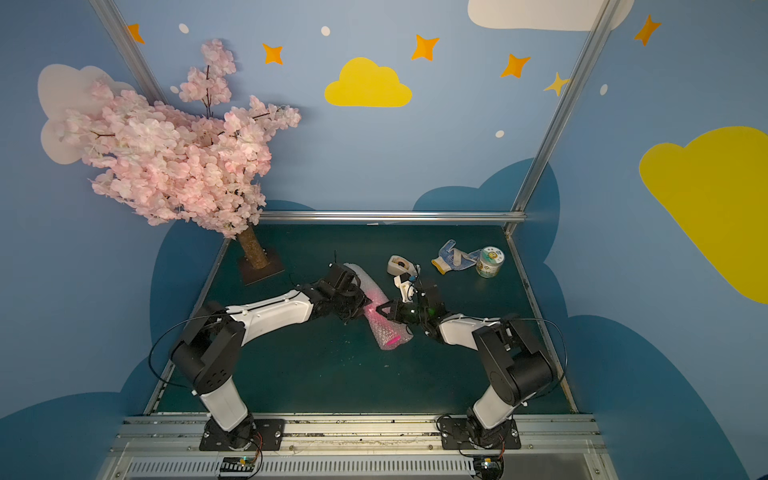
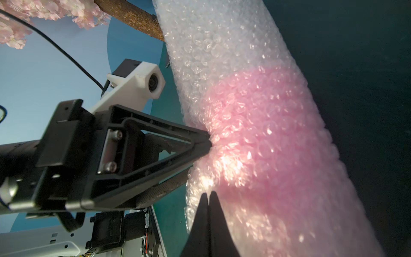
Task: Wrap wine glasses in bubble wrap
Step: Stick the tape on the bubble wrap.
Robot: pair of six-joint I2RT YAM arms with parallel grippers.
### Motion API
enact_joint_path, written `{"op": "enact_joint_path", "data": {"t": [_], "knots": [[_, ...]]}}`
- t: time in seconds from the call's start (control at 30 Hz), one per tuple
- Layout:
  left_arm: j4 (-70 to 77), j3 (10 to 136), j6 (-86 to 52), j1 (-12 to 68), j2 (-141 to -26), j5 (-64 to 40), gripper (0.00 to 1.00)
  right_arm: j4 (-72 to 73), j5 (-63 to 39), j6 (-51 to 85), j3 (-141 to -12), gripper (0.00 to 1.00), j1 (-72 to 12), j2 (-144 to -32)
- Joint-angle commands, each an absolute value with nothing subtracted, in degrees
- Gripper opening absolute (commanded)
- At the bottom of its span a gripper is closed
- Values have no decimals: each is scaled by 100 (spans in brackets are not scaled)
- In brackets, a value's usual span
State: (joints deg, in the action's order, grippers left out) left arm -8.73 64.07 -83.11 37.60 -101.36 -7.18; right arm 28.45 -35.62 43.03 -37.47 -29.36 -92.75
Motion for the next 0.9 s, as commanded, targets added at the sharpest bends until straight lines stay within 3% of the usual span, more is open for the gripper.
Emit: {"op": "enact_joint_path", "data": {"t": [0.0,0.2,0.7,0.87], "knots": [[-1315,6389,-8200,3762,-10310,-809,36,2925,-3556,4283,-3742,0,-2953,-9216],[-1312,6395,-8165,3762,-10320,-817,36,2619,-3617,4089,-3962,0,-2971,-9030],[-1305,6418,-8146,3748,-10296,-850,35,2710,-3624,4135,-4045,0,-3121,-9844],[-1318,6412,-8129,3735,-10288,-852,35,2693,-3613,4177,-4083,0,-3119,-9387]]}}
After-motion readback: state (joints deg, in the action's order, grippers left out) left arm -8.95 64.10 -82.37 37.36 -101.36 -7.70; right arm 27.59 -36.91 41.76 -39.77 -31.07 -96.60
